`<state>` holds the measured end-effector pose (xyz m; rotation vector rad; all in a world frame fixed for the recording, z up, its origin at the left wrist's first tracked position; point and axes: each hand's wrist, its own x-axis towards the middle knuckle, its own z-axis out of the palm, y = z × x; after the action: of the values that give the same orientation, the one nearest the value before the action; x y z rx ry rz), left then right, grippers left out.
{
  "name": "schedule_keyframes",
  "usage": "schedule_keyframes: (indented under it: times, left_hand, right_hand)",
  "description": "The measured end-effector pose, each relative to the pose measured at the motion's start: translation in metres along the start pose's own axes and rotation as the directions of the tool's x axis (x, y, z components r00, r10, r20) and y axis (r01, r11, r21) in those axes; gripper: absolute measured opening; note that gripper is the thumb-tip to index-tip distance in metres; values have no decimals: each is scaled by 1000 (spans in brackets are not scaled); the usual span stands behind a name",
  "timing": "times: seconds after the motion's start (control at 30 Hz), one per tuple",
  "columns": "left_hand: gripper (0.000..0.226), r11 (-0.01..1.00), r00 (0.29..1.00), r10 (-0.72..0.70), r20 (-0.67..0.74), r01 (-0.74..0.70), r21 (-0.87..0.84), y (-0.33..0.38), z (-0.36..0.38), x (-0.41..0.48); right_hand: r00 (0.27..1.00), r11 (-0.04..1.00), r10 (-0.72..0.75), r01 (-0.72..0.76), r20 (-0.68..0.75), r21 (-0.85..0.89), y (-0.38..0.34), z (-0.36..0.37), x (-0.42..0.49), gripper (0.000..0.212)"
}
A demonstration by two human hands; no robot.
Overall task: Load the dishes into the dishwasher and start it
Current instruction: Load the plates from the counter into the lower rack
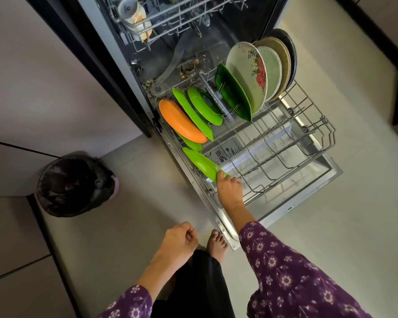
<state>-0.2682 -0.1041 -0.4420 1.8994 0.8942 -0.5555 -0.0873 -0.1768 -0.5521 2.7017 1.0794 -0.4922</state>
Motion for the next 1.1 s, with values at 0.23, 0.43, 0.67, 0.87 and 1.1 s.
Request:
schedule_keyframes:
  times: [0.23, 0.43, 0.67, 0.87, 1.1]
  left_hand:
    - [7, 1000, 1000, 3, -15, -4, -19, 14, -8, -1]
    - [9, 999, 999, 29, -20, -29, -15, 24, -11, 3]
    - [7, 998, 998, 57, -21, -57, -2, 32, -7, 18]
    - [8, 999, 999, 47, -12, -47, 8, 24, 0, 19]
    - [9, 999, 999, 40, -15, -40, 17, 18, 5, 17]
  right_hand:
    - [990, 998, 17, -26, -141, -60, 2, -35, -16, 34]
    - [994, 991, 92, -97, -61, -92, 27, -45, -14, 19]
    - [989, 993, 116, -116, 93, -5, 26, -45, 29, 24]
    - [986, 992, 122, -124, 115, 10, 23, -24, 32, 34]
    - [988, 994, 100, -105, 120, 41, 9, -7, 25, 25]
